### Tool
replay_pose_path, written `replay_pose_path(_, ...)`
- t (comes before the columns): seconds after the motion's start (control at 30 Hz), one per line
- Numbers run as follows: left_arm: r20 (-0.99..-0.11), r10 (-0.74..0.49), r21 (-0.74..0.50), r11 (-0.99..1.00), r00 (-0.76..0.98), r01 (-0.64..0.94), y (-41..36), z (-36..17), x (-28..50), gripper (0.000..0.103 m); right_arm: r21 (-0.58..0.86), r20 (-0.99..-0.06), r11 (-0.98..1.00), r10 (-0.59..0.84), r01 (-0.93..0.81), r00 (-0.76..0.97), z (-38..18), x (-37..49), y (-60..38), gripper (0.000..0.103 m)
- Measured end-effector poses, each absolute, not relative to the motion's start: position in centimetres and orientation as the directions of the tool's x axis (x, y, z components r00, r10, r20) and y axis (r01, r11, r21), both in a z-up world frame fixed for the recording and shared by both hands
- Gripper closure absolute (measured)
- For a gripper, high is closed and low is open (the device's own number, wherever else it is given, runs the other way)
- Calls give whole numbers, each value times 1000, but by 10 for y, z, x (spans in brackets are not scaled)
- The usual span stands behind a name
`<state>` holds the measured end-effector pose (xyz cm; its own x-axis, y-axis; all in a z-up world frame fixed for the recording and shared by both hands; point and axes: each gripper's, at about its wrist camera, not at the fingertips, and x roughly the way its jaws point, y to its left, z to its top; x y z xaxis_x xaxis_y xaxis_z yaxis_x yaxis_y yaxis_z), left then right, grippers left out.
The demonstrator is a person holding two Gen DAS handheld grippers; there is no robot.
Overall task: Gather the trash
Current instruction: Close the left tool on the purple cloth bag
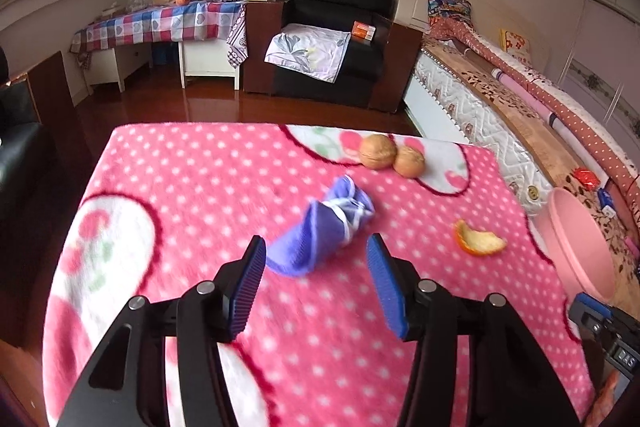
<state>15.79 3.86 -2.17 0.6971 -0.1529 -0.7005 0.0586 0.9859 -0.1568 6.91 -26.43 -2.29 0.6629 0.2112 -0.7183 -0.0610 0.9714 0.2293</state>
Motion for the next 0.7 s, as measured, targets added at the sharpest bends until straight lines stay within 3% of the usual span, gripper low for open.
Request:
replay_pose_path(0.4, -753, -230, -246, 967, 616, 60, 45, -53, 200, 51, 292, -721, 950, 295, -111, 627, -23, 105, -242, 70)
replay_pose_path(0.6, -732, -227, -229, 970, 642, 82, 41, -54, 192, 63, 273, -723, 953, 295, -133, 625, -23, 127, -231, 70)
replay_pose_path(0.63, -724, -232, -230, 969, 650, 90, 40, -54, 189, 73, 271, -725, 953, 294, -135, 623, -24, 131, -229, 70)
replay_pose_path(0.7, -717, -234, -225, 969, 657, 100, 39, -51, 187, 75, 269, -730, 954, 293, -135, 617, -26, 139, -227, 70)
